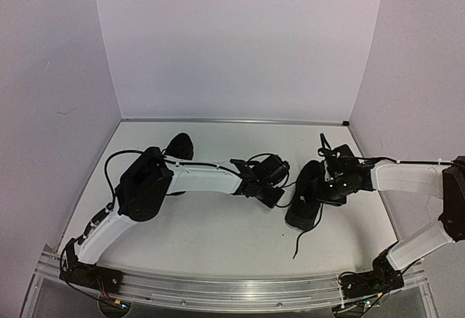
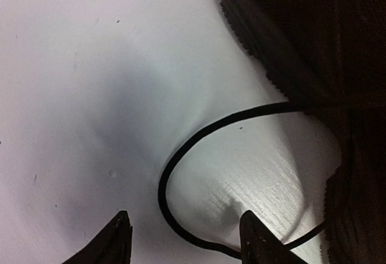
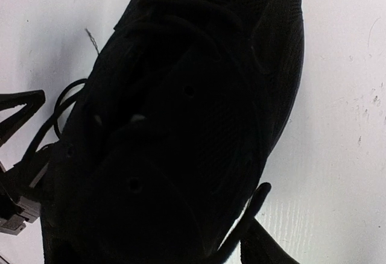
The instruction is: Tie the shoes
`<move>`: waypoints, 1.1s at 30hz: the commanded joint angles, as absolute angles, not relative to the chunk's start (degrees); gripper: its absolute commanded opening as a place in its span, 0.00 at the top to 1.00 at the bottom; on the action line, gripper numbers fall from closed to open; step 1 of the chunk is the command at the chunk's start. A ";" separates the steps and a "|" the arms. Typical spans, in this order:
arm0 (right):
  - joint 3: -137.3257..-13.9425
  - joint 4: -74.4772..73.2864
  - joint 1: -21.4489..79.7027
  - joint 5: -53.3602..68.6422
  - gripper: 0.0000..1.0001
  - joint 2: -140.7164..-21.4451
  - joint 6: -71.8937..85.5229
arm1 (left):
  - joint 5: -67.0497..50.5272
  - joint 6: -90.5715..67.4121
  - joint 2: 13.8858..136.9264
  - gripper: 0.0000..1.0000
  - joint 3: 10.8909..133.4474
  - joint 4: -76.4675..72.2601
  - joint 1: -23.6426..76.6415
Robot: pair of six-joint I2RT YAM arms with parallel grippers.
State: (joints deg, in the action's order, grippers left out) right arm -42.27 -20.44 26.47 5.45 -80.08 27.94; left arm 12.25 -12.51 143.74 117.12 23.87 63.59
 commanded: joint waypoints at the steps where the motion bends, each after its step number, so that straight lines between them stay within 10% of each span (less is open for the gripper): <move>1: -41.41 -19.03 27.06 4.12 0.50 -81.76 28.56 | 15.64 -14.43 140.97 0.58 115.80 25.98 63.90; 7: -41.39 -17.16 27.29 5.63 0.60 -83.47 28.91 | 16.21 -15.63 133.91 0.83 107.49 24.39 63.86; 13: -42.35 -15.38 28.71 7.85 1.00 -83.00 29.21 | 16.74 -16.59 127.31 1.00 103.14 25.73 63.45; 33: -59.28 -10.99 57.25 -8.38 1.00 -99.10 51.95 | 10.32 -23.67 95.40 1.00 75.94 35.39 58.78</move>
